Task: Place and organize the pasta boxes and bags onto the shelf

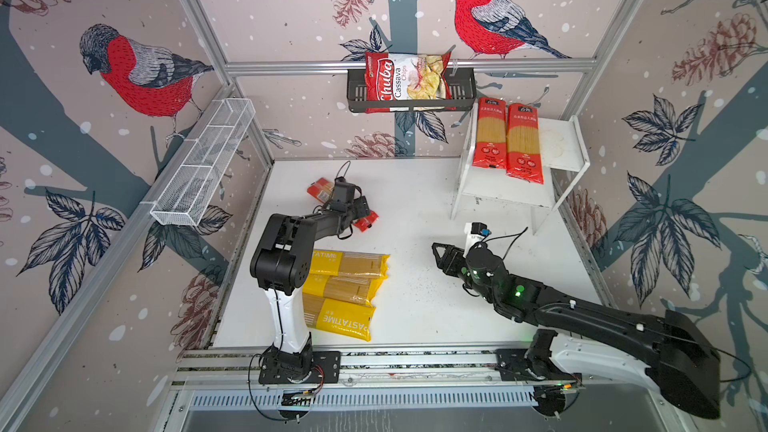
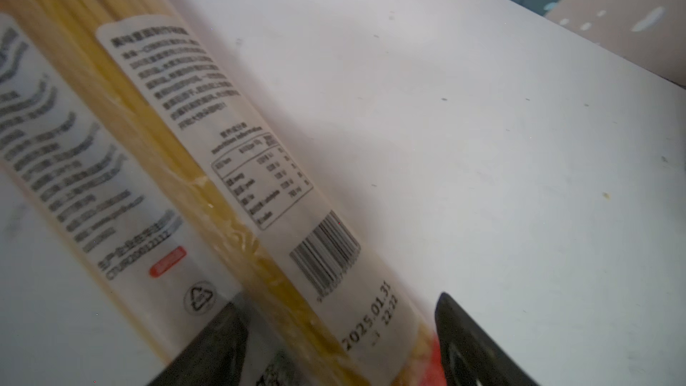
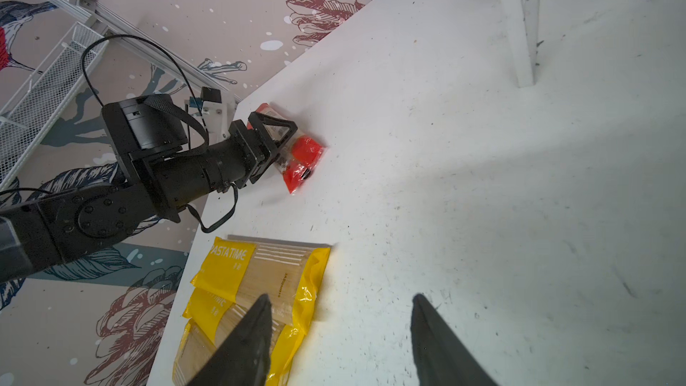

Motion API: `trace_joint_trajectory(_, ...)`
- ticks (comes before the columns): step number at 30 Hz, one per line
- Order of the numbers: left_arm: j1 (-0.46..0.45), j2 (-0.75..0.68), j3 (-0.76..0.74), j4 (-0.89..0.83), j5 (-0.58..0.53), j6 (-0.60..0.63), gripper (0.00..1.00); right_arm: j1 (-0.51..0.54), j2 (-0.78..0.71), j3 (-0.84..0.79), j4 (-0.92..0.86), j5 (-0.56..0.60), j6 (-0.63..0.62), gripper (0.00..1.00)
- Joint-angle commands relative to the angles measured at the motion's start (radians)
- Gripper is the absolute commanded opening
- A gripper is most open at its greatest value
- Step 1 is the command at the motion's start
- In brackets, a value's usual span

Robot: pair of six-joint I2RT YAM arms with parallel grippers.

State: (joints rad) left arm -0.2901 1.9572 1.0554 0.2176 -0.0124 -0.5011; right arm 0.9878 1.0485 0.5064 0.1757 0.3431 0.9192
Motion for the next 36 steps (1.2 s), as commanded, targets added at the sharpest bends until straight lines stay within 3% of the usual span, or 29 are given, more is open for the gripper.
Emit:
trace_joint_trajectory(1,-0.051,0.040,-0.046,-0.179,0.119,-0.093,0.77,-0.005,0.005,-0.001,0.031,0.010,0.007,0.60)
trace_joint_trajectory(13,-0.298,0.078,-0.121,-0.040,0.207,-0.218,0.76,-0.090,0.039,0.004,0.037,-0.034,-0.036,0.59)
trace_joint_trajectory(24,-0.524,-0.065,-0.373,0.032,0.213,-0.277,0.75,-0.182,0.050,-0.011,0.003,-0.115,-0.127,0.58)
trace_joint_trajectory(31,-0.511,-0.278,-0.393,-0.090,0.147,-0.253,0.75,-0.165,0.166,0.025,0.025,-0.133,-0.167,0.57)
trace_joint_trajectory(36,-0.428,-0.412,-0.383,-0.198,0.077,-0.203,0.75,-0.158,0.280,0.079,0.070,-0.119,-0.224,0.57)
